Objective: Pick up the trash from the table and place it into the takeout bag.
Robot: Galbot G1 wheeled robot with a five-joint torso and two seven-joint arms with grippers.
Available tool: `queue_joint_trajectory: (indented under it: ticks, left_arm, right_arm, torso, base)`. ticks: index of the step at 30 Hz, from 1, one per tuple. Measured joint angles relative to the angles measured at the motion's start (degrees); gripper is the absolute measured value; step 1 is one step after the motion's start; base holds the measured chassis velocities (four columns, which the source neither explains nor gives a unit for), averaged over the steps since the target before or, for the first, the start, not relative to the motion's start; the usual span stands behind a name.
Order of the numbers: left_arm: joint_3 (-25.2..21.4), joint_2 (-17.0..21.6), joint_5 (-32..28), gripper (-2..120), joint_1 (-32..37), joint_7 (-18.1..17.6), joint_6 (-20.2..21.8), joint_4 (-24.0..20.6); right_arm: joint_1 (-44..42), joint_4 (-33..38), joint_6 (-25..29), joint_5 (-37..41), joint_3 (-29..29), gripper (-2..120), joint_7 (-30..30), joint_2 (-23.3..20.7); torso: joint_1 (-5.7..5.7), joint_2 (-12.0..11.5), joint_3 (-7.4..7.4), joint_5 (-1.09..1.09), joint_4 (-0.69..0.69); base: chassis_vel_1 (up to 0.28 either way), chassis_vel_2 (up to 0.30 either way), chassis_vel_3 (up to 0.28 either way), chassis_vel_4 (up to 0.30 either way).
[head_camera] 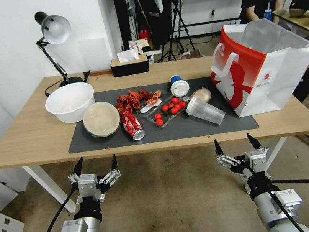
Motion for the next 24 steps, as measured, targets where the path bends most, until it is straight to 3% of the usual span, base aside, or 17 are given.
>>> queue_joint_trajectory:
  ticks: [24]
  left_arm:
    - [-0.02,0.00,-0.09,100,0.00,0.00,0.05,-0.02]
  right_arm:
    - [0.02,0.00,-0.04,0.11,0.02,100,-0.03,-0.08]
  torso:
    - [-0.01,0.00,0.00,0.00,0.00]
  base:
    - [0.000,0.000,0.000,0.000]
